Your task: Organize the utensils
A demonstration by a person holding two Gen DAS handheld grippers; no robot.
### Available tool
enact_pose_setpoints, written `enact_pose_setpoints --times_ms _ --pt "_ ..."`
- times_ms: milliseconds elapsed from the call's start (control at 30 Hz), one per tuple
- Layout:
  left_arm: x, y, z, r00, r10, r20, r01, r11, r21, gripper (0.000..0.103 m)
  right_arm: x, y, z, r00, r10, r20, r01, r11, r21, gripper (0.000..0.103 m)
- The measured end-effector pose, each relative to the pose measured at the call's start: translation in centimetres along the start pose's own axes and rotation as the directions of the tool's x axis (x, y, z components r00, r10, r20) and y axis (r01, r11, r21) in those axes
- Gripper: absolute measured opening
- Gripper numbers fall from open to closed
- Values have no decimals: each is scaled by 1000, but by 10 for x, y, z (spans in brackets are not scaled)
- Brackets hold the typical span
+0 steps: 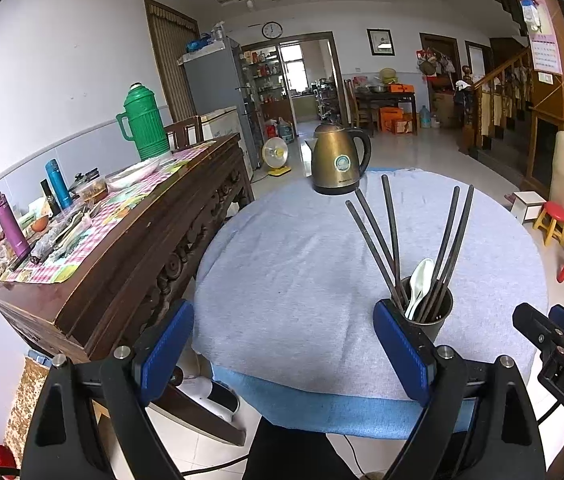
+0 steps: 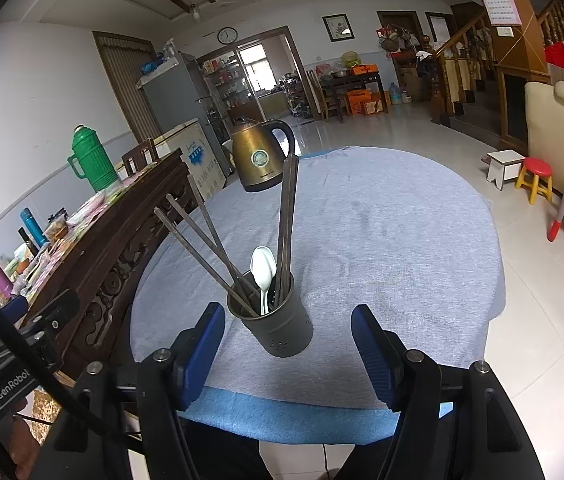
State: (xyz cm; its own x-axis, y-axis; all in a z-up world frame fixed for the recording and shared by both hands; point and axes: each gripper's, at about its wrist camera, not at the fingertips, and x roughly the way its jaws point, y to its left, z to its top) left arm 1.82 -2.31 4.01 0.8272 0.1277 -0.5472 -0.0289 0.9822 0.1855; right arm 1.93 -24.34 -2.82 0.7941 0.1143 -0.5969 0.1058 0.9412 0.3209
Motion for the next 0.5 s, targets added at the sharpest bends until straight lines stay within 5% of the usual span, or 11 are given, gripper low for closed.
enact_pose_setpoints --times_ms 500 --pt "3 2 1 1000 10 -11 -10 1000 -13 91 -1 4 0 1000 0 11 1 1000 -25 69"
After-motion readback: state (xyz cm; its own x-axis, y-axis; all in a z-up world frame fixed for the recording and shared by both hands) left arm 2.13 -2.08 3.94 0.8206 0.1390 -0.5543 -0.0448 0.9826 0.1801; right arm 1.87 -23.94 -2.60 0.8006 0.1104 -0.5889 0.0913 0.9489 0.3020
